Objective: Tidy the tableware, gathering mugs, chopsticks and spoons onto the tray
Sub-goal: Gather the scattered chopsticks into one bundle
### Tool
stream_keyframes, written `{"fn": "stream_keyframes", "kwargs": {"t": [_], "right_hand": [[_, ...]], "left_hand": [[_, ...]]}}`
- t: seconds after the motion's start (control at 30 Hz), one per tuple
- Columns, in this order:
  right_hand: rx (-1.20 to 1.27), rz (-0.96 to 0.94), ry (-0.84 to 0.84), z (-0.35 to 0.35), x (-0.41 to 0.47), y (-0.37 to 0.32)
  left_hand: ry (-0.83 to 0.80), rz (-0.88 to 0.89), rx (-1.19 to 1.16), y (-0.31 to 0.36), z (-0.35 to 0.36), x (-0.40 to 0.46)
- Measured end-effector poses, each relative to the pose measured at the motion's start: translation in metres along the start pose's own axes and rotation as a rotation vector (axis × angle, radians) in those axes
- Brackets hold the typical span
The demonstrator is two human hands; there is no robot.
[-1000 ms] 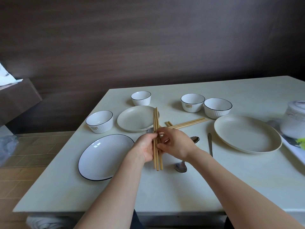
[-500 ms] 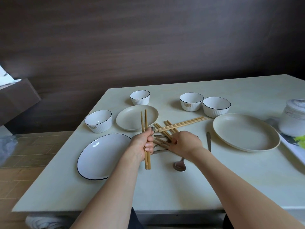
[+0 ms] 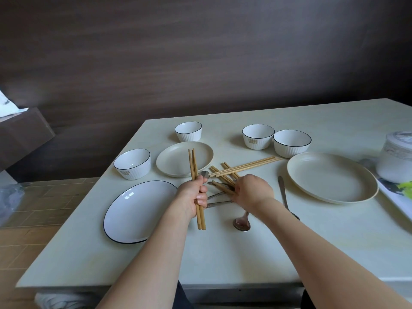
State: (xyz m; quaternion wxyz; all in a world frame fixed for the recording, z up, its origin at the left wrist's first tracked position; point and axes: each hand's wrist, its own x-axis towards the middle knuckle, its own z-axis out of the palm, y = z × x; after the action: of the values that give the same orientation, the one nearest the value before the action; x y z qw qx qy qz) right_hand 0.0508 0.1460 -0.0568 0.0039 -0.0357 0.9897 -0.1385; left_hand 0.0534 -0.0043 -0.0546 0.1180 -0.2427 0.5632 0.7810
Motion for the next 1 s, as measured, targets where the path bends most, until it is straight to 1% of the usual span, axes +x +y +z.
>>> {"fn": "stream_keyframes", "kwargs": {"t": [0.1,0.23,0.3,0.4,0.43,0.47,0.53,0.63,0.77,0.87,1.0], "right_hand": [[0.097,-0.003,0.103,-0.006,0.001,-0.002],[0.253,-0.058,0.238,-0.015,-0.001,-0.007],[0.34,-0.155,0.374,-0.021,-0.004,-0.009],[0.489,-0.348,0.717,-0.033,-0.011,-0.015],[0.534,-0.391,0.801,-0.037,-0.013,-0.016],[0.58,-0.42,0.855,-0.039,-0.015,-0.017],[0.655,-0.454,0.903,-0.042,-0.016,-0.016],[0.75,-0.478,0.881,-0.04,-0.013,-0.013],[0.663,-0.523,0.815,-0.03,-0.006,-0.009],[0.604,-0.524,0.686,-0.023,-0.006,-0.008],[0.52,-0.528,0.42,-0.019,-0.012,-0.011]], "left_hand": [[0.005,-0.012,-0.031,0.0,0.001,-0.001],[-0.009,-0.049,-0.061,-0.001,0.003,-0.004],[-0.025,-0.064,-0.066,0.0,0.005,-0.008],[-0.033,-0.075,-0.081,0.002,0.006,-0.012],[-0.033,-0.077,-0.091,0.002,0.006,-0.013],[-0.032,-0.077,-0.096,0.002,0.007,-0.013],[-0.028,-0.068,-0.091,0.003,0.008,-0.015],[-0.068,-0.073,-0.114,0.003,0.009,-0.019],[-0.159,-0.107,-0.208,0.004,0.008,-0.023],[-0.198,-0.104,-0.245,0.005,0.008,-0.025],[-0.198,-0.076,-0.229,0.005,0.008,-0.025]]}}
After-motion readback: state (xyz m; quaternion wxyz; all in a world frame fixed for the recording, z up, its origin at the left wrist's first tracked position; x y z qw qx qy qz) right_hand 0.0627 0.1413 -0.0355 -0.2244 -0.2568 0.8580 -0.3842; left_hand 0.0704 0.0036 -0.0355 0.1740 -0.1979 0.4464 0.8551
